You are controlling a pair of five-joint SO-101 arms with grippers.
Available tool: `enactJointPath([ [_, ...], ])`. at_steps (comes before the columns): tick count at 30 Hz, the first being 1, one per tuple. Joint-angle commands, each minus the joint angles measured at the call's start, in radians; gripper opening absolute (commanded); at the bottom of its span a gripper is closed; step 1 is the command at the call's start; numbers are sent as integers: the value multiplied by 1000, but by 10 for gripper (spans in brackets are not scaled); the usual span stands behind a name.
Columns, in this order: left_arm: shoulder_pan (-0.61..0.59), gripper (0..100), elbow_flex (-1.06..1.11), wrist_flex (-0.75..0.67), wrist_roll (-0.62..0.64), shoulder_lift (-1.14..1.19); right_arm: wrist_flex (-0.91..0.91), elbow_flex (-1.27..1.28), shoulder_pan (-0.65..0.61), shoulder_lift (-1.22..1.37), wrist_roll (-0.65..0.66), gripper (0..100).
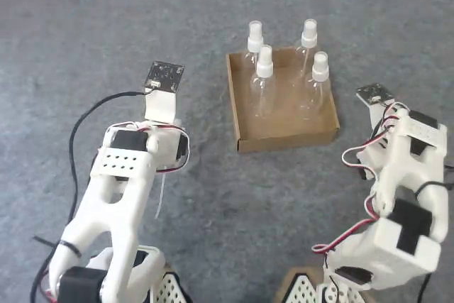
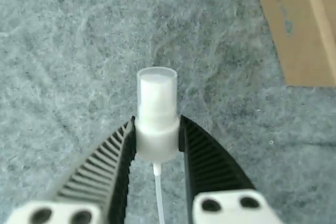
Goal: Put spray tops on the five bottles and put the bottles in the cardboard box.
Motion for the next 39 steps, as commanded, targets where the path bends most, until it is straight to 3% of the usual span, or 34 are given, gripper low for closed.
enactJointPath([
  [1, 5, 22, -8, -21, 12, -48, -62, -60, -7, 28, -9, 182],
  [6, 5, 22, -7, -21, 14, -48, -64, -64, 42, 38, -9, 76],
  [11, 5, 22, -7, -21, 14, -48, -70, -87, 147, 38, -9, 91],
  [21, 5, 23, 4, -23, 14, -48, -19, -137, 96, 36, -43, 364],
  [26, 5, 23, 5, -23, 14, -48, 82, -276, 25, 54, -48, 365],
  [39, 5, 23, 7, -23, 14, -48, 122, -411, 94, 237, -41, 234],
])
